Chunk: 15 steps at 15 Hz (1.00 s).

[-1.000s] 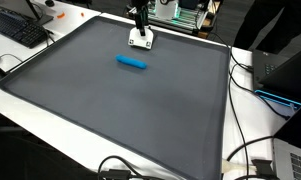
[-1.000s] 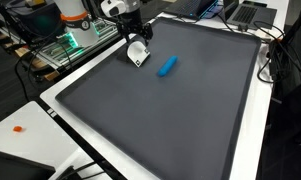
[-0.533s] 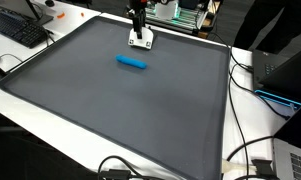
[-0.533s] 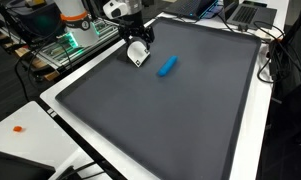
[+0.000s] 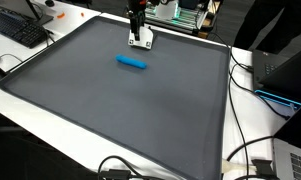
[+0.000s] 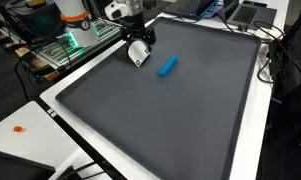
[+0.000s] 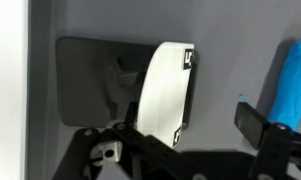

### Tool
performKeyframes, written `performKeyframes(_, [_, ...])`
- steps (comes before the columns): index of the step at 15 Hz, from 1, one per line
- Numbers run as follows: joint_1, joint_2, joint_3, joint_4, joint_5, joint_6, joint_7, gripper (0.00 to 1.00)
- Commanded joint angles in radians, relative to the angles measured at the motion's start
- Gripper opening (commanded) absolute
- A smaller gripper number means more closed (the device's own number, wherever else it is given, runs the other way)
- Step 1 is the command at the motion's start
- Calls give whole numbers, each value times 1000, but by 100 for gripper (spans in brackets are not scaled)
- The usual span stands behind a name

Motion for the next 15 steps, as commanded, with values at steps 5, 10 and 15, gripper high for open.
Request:
performKeyframes(5, [12, 19, 0, -5, -53, 35, 88, 35])
performKeyframes(10, [11, 20, -4, -3, -86, 28, 153, 0])
performKeyframes(15, [4, 10, -10, 14, -129, 12, 247, 1])
